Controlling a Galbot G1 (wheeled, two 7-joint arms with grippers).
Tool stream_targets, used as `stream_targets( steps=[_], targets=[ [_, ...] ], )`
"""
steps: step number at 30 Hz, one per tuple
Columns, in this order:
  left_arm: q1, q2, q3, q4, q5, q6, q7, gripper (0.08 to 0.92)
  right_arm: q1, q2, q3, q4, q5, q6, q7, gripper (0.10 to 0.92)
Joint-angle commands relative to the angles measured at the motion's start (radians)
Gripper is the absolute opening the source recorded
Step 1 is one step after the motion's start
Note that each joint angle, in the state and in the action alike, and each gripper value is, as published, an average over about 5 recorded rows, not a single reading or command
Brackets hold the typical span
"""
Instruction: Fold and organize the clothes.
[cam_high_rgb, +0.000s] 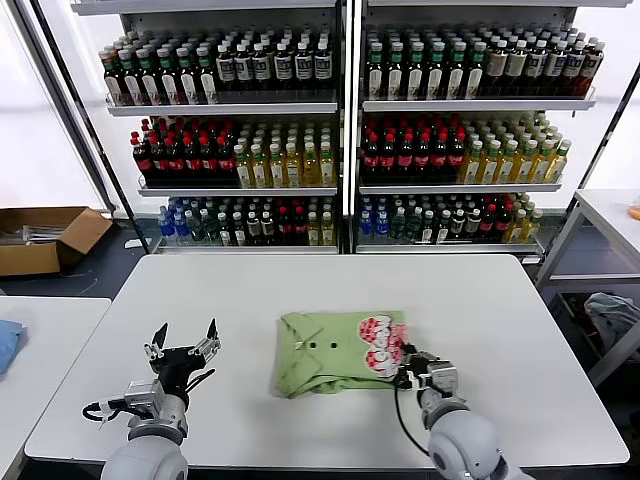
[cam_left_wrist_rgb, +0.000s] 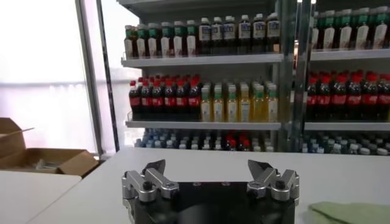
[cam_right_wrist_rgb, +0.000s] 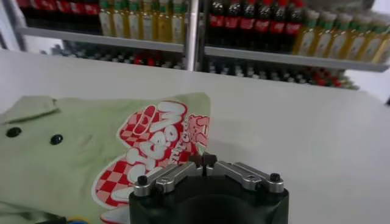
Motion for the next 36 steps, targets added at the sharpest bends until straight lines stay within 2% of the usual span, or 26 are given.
stream_targets(
  steps=[1, 9, 13, 18, 25, 28, 36],
  targets=[
    [0.007, -0.005, 0.015, -0.009, 0.001, 0.000, 0.001, 0.823, -0.032, -0.059, 0.108, 0.024, -0.168, 0.000, -0.044, 0.133],
    [0.035, -0.018, 0.025, -0.008, 0.011, -0.003, 0.006, 0.823, -0.147, 0.152, 0.091, 0.226, -0.267, 0.031, -0.037, 0.346],
    [0.037, -0.028, 0.034, -0.008, 0.015, -0.003, 0.006, 0.823, -0.203, 0.249, -0.004, 0.187, -0.317, 0.045, 0.001, 0.467],
    [0.044, -0.029, 0.033, -0.007, 0.016, -0.003, 0.007, 0.823, -0.246, 0.345, -0.055, 0.132, -0.277, 0.017, 0.102, 0.606],
    [0.054, -0.032, 0.038, 0.007, 0.017, -0.004, 0.012, 0.823, -0.229, 0.365, -0.019, 0.104, -0.215, 0.026, 0.156, 0.794],
    [0.052, -0.034, 0.042, 0.008, 0.018, -0.003, 0.015, 0.823, -0.225, 0.370, -0.008, 0.098, -0.209, 0.030, 0.166, 0.819],
    [0.058, -0.033, 0.038, 0.012, 0.017, -0.004, 0.020, 0.823, -0.228, 0.378, 0.005, 0.039, -0.200, 0.060, 0.160, 0.823]
  ],
)
